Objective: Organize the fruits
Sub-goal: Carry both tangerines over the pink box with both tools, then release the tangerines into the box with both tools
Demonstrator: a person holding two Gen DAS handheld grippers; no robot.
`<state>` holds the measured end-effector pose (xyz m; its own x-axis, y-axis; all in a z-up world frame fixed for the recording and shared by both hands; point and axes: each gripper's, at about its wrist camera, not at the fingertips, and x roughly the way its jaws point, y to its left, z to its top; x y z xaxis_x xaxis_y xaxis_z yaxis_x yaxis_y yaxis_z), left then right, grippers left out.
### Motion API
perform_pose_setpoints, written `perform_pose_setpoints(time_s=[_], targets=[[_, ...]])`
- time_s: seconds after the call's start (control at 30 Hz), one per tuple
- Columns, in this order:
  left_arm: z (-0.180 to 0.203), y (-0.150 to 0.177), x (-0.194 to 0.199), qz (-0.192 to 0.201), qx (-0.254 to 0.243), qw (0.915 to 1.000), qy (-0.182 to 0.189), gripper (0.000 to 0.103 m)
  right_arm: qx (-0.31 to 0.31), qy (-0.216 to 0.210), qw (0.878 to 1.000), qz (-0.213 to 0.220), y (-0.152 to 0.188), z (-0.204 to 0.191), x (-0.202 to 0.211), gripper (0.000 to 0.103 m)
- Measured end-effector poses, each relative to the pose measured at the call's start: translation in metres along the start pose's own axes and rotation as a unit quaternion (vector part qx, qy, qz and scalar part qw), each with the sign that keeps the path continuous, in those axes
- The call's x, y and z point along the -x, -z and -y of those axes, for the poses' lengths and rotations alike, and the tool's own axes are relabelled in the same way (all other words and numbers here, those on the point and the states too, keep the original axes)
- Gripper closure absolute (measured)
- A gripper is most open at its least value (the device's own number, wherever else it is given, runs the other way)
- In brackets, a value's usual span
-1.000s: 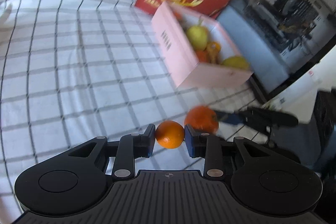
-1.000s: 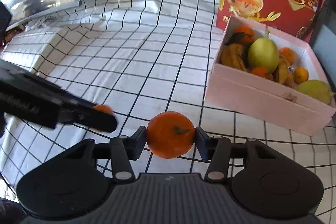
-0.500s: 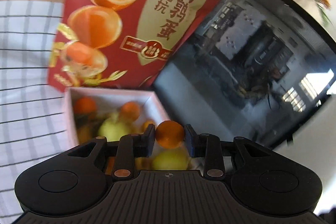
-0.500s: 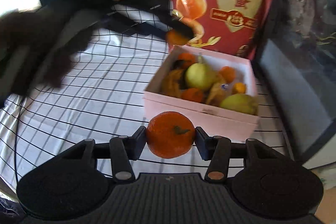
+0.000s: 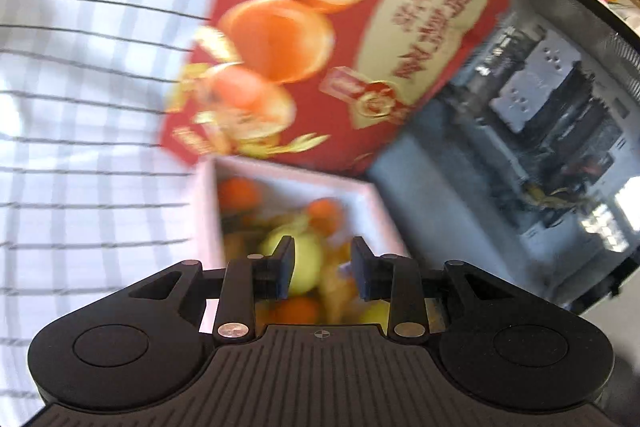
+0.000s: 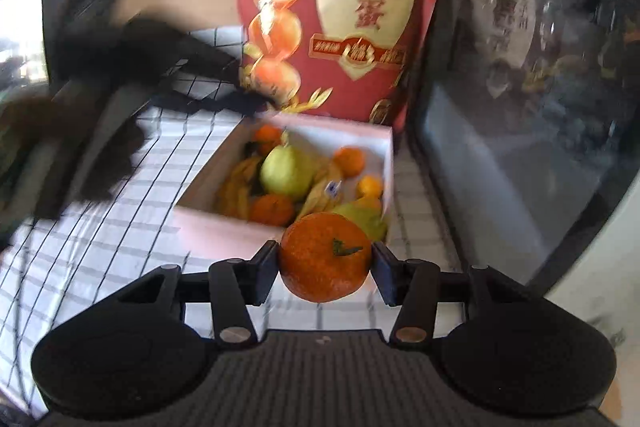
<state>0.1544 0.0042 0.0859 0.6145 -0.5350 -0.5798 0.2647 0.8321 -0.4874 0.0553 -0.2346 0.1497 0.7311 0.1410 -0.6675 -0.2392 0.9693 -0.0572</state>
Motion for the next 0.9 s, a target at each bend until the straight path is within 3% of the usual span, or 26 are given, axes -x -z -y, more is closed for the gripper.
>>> perform_pose_setpoints(time_s=[0.2, 0.37, 0.5, 0.73, 0.9], targets=[[-0.017, 0.047, 0.034, -0.007, -0.033, 0.9971, -0.068, 0.069, 0.007, 0.006, 1.0, -0.004, -0.048, 0.016, -0.063, 0.053], [-0.026, 0.077, 0.053, -0.025, -0.031, 0.9953, -0.089, 0.069, 0.022, 0.013, 0.999, -0.03, -0.066, 0.016, -0.129, 0.053], [-0.038, 0.088, 0.069, -0.024, -0.014, 0.9938, -0.108, 0.069, -0.002, -0.026, 0.998, -0.054, -0.079, 0.013, -0.165, 0.053], [-0.057, 0.096, 0.082, -0.022, 0.014, 0.9914, -0.129, 0.069, -0.009, -0.045, 0.996, -0.077, -0.09, -0.001, -0.208, 0.053], [-0.055, 0.1, 0.08, -0.03, -0.007, 0.9909, -0.131, 0.069, -0.027, -0.052, 0.996, -0.067, -0.092, -0.001, -0.201, 0.051]])
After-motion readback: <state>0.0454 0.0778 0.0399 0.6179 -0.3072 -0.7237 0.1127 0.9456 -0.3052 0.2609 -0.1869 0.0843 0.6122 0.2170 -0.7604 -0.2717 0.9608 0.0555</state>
